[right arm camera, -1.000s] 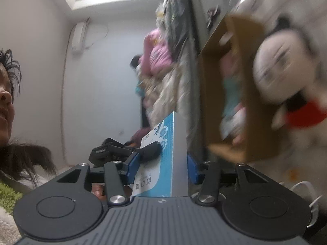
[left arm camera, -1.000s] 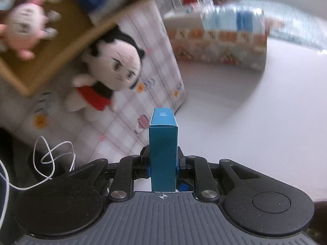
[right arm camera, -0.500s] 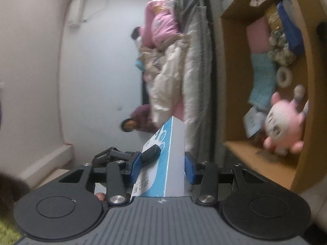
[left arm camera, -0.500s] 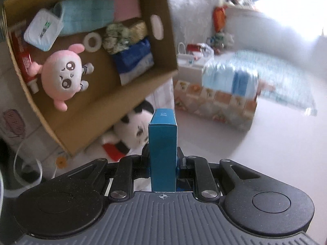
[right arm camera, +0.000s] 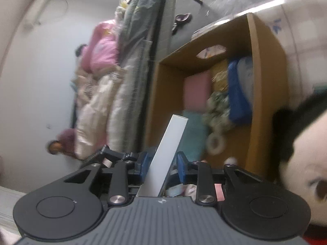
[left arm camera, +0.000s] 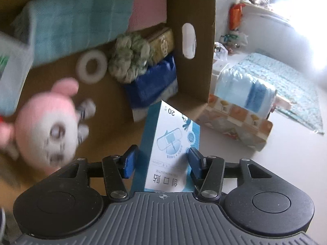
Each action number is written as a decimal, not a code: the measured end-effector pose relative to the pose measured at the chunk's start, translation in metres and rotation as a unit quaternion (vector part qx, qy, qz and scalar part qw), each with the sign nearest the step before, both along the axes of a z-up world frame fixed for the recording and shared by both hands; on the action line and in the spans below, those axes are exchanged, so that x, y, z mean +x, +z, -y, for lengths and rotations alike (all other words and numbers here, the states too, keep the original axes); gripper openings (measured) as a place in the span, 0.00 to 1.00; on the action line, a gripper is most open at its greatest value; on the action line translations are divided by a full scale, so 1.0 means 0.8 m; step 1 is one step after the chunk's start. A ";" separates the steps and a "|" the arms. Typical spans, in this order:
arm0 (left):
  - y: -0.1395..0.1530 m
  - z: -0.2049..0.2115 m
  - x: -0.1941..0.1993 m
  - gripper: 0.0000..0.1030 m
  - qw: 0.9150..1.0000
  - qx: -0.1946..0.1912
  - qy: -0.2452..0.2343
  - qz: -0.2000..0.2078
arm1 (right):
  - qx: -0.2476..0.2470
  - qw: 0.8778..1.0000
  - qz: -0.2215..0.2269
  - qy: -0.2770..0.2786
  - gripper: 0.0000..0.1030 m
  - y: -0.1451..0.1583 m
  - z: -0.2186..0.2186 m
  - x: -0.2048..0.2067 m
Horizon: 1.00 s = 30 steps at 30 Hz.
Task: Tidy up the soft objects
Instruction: 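Carry the blue-white box with the left tool over the cardboard box, then lower the blue-white box into the cardboard box and open the left tool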
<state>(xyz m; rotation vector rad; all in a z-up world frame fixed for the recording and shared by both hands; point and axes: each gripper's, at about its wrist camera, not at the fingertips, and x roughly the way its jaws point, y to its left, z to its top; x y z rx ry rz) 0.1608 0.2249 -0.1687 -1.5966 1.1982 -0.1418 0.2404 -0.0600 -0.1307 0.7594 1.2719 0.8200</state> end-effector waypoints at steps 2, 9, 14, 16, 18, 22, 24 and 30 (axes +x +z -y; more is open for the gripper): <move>-0.010 -0.002 0.013 0.53 1.000 0.011 -0.009 0.007 | -0.032 0.999 0.019 0.010 0.31 0.001 -0.011 0.005; -0.043 0.004 0.042 0.53 0.996 0.075 -0.043 -0.028 | -0.179 0.977 0.087 0.080 0.25 -0.003 -0.053 0.014; -0.056 0.011 0.038 0.53 0.994 0.090 -0.054 -0.040 | -0.256 0.945 0.143 0.147 0.25 -0.007 -0.085 0.007; -0.055 0.008 0.032 0.53 0.993 0.098 -0.044 -0.040 | -0.258 0.940 0.154 0.163 0.23 -0.007 -0.090 0.002; -0.053 0.004 0.026 0.53 0.994 0.093 -0.034 -0.039 | -0.264 0.934 0.166 0.177 0.22 -0.006 -0.096 -0.003; -0.041 -0.004 0.015 0.53 0.994 0.107 -0.023 -0.030 | -0.257 0.932 0.171 0.188 0.09 -0.004 -0.104 -0.003; -0.038 -0.010 0.010 0.53 0.993 0.109 -0.017 -0.027 | -0.263 0.932 0.166 0.188 0.09 -0.003 -0.105 -0.002; -0.045 -0.006 0.018 0.53 0.994 0.106 0.002 -0.039 | -0.305 0.918 0.170 0.190 0.11 0.009 -0.109 -0.007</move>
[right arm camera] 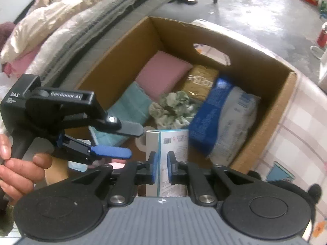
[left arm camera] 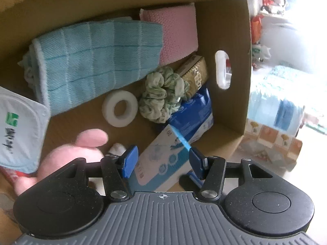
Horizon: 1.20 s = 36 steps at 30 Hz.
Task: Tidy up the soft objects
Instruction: 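Lower the blue-white box into the cardboard box and open the left tool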
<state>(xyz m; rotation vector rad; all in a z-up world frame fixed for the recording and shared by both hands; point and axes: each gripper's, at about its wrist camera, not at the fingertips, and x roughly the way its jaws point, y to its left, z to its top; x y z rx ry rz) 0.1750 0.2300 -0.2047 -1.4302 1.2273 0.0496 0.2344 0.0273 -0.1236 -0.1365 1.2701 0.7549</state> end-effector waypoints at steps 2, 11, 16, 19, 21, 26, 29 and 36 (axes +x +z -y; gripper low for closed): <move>-0.002 0.004 0.005 0.53 1.000 -0.008 0.012 0.000 | -0.026 0.999 0.019 0.002 0.11 0.004 -0.001 -0.004; -0.017 0.026 0.048 0.53 0.999 -0.042 0.021 -0.001 | -0.115 0.991 0.069 0.021 0.11 -0.007 -0.014 -0.012; -0.023 0.032 0.062 0.53 0.998 -0.060 0.019 0.001 | -0.080 0.993 0.078 0.022 0.14 0.014 -0.007 -0.014; -0.023 0.034 0.065 0.53 0.997 -0.074 0.015 -0.002 | -0.053 0.996 0.066 0.018 0.42 0.025 -0.002 -0.016; -0.021 0.034 0.065 0.53 0.996 -0.087 0.014 -0.003 | -0.042 0.998 0.050 0.009 0.65 0.025 -0.004 -0.017; -0.017 0.034 0.065 0.53 0.992 -0.123 0.009 -0.005 | -0.056 0.998 0.023 -0.007 0.65 0.005 -0.019 -0.017; -0.019 0.040 0.068 0.53 0.990 -0.142 0.001 -0.008 | -0.068 0.997 0.010 -0.020 0.65 -0.007 -0.025 -0.015; -0.005 0.026 0.068 0.54 0.994 -0.106 0.006 0.000 | -0.077 0.996 0.054 -0.011 0.64 0.005 -0.028 -0.017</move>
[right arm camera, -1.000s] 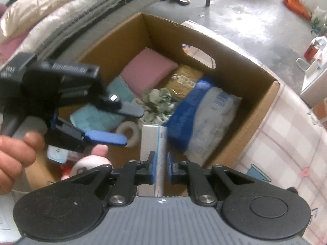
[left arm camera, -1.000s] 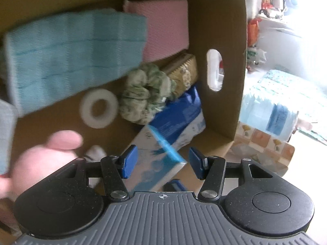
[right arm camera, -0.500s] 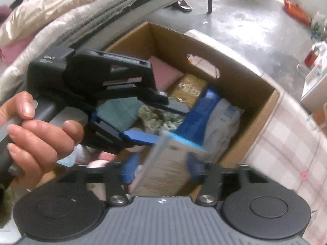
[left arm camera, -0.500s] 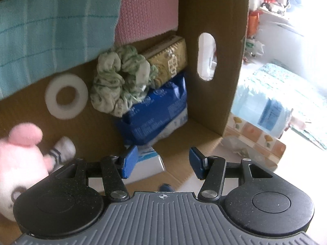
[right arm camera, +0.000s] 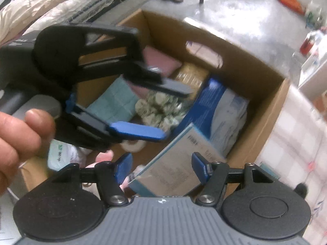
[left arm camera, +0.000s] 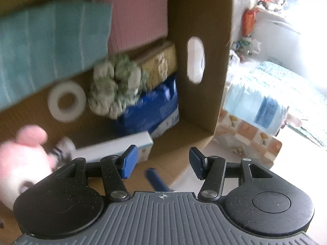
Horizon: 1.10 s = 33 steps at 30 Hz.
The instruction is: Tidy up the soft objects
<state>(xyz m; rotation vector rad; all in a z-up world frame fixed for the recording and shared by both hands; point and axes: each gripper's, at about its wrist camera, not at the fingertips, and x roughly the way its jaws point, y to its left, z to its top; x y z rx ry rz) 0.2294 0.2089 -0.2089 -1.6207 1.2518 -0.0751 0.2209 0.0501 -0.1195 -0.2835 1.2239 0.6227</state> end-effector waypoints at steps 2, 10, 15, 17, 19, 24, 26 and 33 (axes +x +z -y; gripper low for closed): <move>0.010 -0.011 -0.002 0.56 1.000 0.024 0.005 0.008 | -0.001 1.000 0.028 -0.010 0.63 0.004 0.002 0.003; 0.029 -0.047 -0.024 0.58 0.996 0.084 0.014 0.018 | -0.036 0.998 0.019 -0.057 0.50 -0.031 -0.006 0.044; 0.032 -0.058 -0.036 0.60 0.995 0.101 0.012 0.018 | -0.032 0.999 0.000 -0.019 0.45 -0.039 -0.027 0.030; 0.036 -0.062 -0.040 0.61 0.994 0.109 0.012 0.020 | -0.037 0.999 0.000 -0.008 0.45 -0.044 -0.035 0.024; 0.041 -0.065 -0.042 0.63 0.992 0.121 0.011 0.025 | -0.030 1.000 0.002 -0.004 0.45 -0.046 -0.037 0.019; 0.067 -0.066 -0.050 0.68 0.985 0.166 0.006 0.041 | 0.030 0.998 0.025 -0.039 0.48 -0.020 -0.013 0.014; 0.082 -0.064 -0.055 0.72 0.981 0.185 0.008 0.055 | 0.059 0.996 0.045 -0.055 0.51 0.004 0.008 0.007; 0.154 -0.039 -0.090 0.79 0.954 0.281 0.005 0.105 | 0.144 0.979 0.103 -0.103 0.73 0.092 0.093 -0.037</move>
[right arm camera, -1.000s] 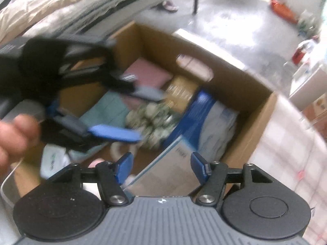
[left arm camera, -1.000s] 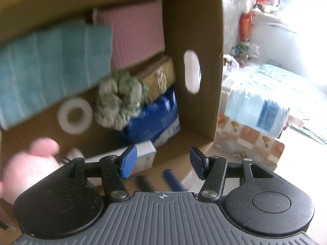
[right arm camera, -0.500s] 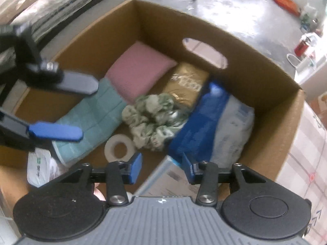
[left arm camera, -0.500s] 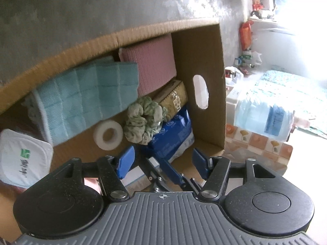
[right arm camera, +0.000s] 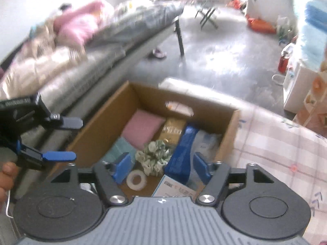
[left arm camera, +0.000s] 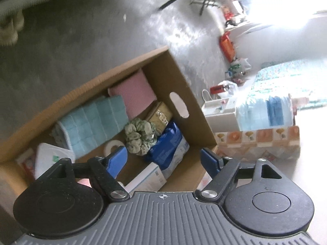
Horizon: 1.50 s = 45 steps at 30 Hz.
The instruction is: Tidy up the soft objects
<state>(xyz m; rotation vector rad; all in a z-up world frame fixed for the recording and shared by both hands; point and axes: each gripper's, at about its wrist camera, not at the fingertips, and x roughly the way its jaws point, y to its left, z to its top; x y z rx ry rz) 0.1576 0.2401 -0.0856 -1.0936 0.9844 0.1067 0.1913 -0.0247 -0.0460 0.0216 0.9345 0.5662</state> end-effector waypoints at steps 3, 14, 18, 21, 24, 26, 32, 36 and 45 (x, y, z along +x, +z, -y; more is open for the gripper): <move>0.039 0.018 -0.024 0.88 0.998 0.059 -0.007 0.019 | 0.027 0.999 0.008 -0.019 0.75 0.027 0.032 -0.027; 0.149 0.123 -0.130 1.00 0.955 0.282 -0.075 0.047 | 0.017 0.994 0.030 -0.099 1.00 0.092 0.115 -0.166; 0.147 0.163 -0.149 1.00 0.935 0.335 -0.116 -0.002 | -0.021 0.989 0.026 -0.141 1.00 0.088 0.131 -0.202; 0.139 0.192 -0.156 1.00 0.910 0.389 -0.138 -0.039 | -0.057 0.985 0.030 -0.157 1.00 0.083 0.138 -0.220; 0.134 0.216 -0.162 0.99 0.884 0.439 -0.150 -0.051 | -0.087 0.980 0.029 -0.176 1.00 0.077 0.145 -0.233; 0.130 0.231 -0.160 0.99 0.870 0.458 -0.176 -0.048 | -0.096 0.977 0.032 -0.187 1.00 0.075 0.150 -0.240; 0.125 0.252 -0.162 0.99 0.866 0.458 -0.193 -0.054 | -0.117 0.966 0.022 -0.230 1.00 0.070 0.157 -0.249; 0.116 0.256 -0.162 0.99 0.858 0.455 -0.227 -0.066 | -0.123 0.956 0.002 -0.266 1.00 0.068 0.155 -0.255; 0.085 0.247 -0.164 0.98 0.850 0.430 -0.271 -0.140 | -0.143 0.956 -0.058 -0.250 1.00 0.048 0.135 -0.251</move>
